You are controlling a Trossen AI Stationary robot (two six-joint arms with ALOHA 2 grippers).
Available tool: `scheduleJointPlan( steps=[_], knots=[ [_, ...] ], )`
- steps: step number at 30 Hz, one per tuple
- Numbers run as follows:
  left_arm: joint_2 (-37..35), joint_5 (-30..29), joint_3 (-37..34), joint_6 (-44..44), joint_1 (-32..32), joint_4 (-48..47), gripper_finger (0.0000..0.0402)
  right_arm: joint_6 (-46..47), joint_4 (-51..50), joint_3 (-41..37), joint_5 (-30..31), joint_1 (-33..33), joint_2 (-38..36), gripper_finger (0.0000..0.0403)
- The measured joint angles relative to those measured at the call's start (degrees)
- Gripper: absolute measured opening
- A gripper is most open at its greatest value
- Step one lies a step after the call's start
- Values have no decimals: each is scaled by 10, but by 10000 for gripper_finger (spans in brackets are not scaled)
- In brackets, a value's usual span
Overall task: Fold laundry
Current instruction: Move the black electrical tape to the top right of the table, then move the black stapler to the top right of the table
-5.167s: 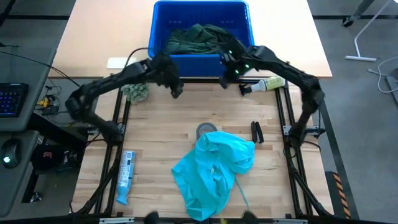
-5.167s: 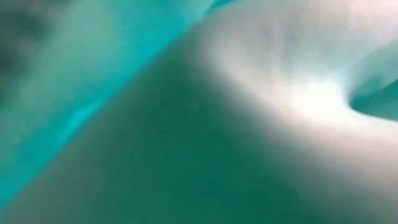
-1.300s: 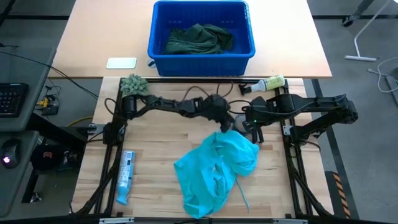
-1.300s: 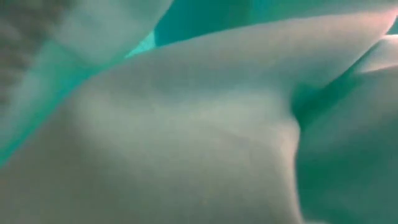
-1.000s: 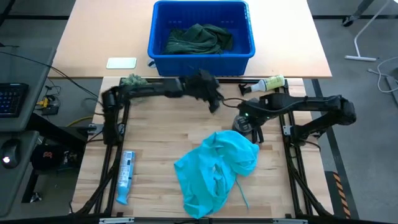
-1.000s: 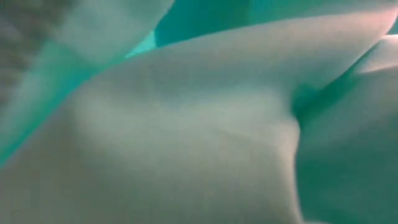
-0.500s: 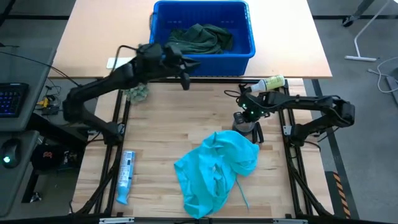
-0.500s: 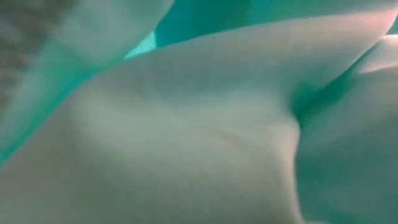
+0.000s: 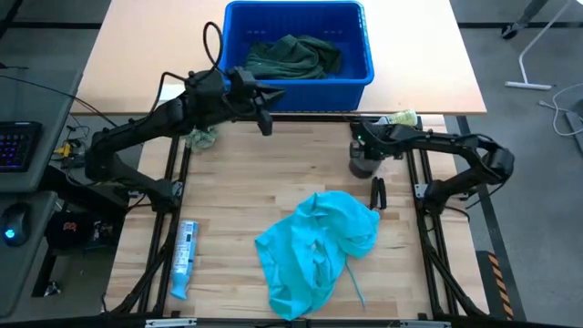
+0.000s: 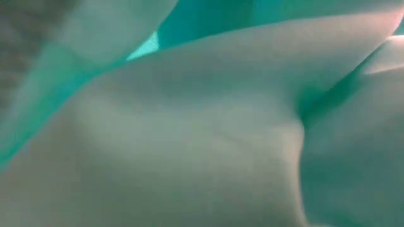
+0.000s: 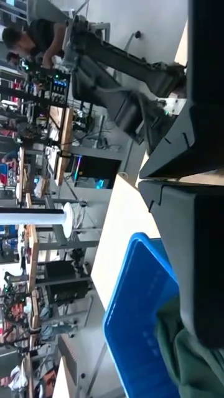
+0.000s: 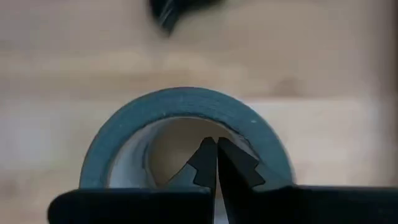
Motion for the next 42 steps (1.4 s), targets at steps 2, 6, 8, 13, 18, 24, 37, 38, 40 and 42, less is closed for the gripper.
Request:
scheduleJointPlan(
  steps=[2,6,8,13,18,24,37,38,40,42],
  knots=[
    [0,0,0,0,0,-13,0,-19,-1,6,15,-22,0,0],
    [0,-17,0,0,0,-35,0,-49,-4,31,34,-54,0,0],
    [0,-21,0,1,0,-42,0,-77,-9,52,24,-60,-4,0],
    [-2,-28,0,30,1,-51,0,-177,-68,124,-50,-34,-38,0],
    [-3,-30,0,35,5,-53,0,-231,-235,148,-163,31,-48,0],
    [-3,-22,0,35,14,-60,0,-173,-288,60,-230,147,-48,0],
    [-3,-21,0,30,23,-86,0,72,-14,-110,-320,271,-48,0],
    [-3,-21,0,30,23,-86,0,80,2,-114,-320,272,-48,0],
    [-3,-21,0,30,23,-86,0,88,11,-120,-317,272,-47,0],
    [-3,-21,0,30,23,-86,0,88,-6,-122,-293,272,-47,0]
  ],
)
